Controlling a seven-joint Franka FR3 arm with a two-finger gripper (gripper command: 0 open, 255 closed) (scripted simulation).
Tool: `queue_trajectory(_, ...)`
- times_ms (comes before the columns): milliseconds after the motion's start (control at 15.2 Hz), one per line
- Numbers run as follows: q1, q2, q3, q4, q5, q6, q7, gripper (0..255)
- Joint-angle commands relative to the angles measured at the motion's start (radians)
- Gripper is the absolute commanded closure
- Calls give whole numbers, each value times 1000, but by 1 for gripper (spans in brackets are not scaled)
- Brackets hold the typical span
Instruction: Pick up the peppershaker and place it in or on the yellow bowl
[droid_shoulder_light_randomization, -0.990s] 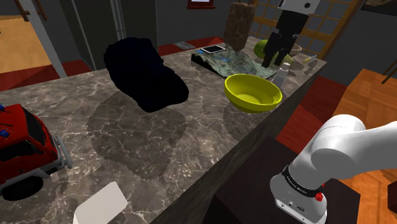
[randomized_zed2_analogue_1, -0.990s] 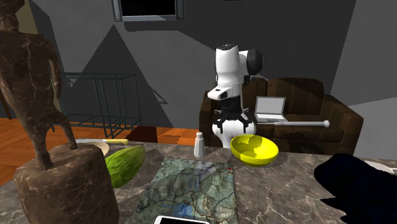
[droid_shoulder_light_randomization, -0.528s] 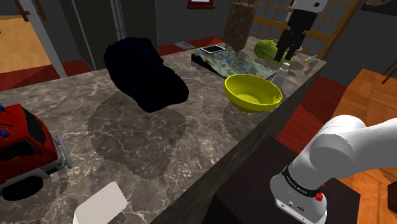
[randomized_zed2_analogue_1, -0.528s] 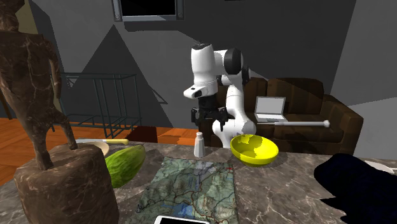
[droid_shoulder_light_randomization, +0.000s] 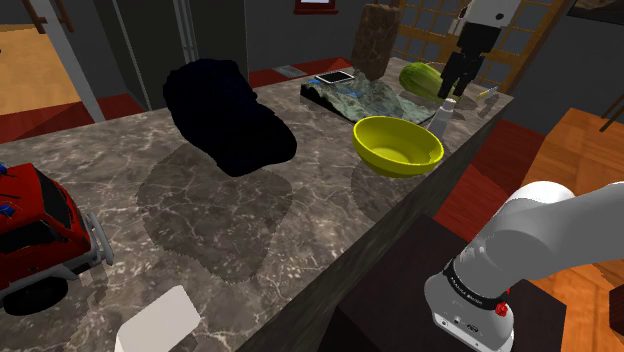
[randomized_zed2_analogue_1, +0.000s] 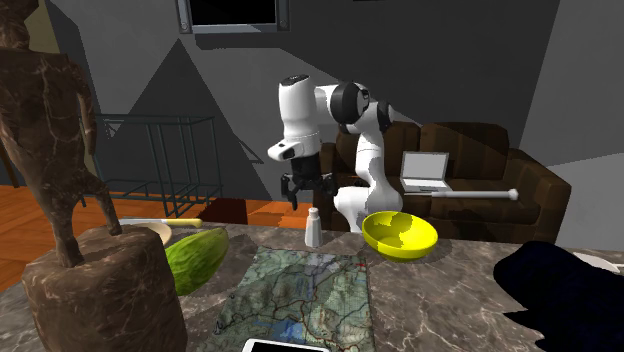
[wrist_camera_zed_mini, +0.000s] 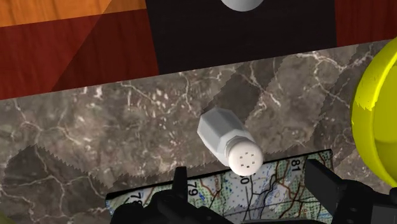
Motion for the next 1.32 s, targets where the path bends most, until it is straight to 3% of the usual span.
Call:
queue_trajectory(0, -2, -5, -3, -32, -4, 26, 0, 0)
queue_trajectory(132, -5, -16, -5, -73, -8, 58, 2, 0)
queue_trajectory(660, -5, -16, -5, -73, -8, 58, 2, 0)
queue_trajectory(726, -5, -16, -5, -73, -8, 58, 2, 255)
queue_trajectory(1254, -6, -16, -5, -73, -8, 58, 2, 255)
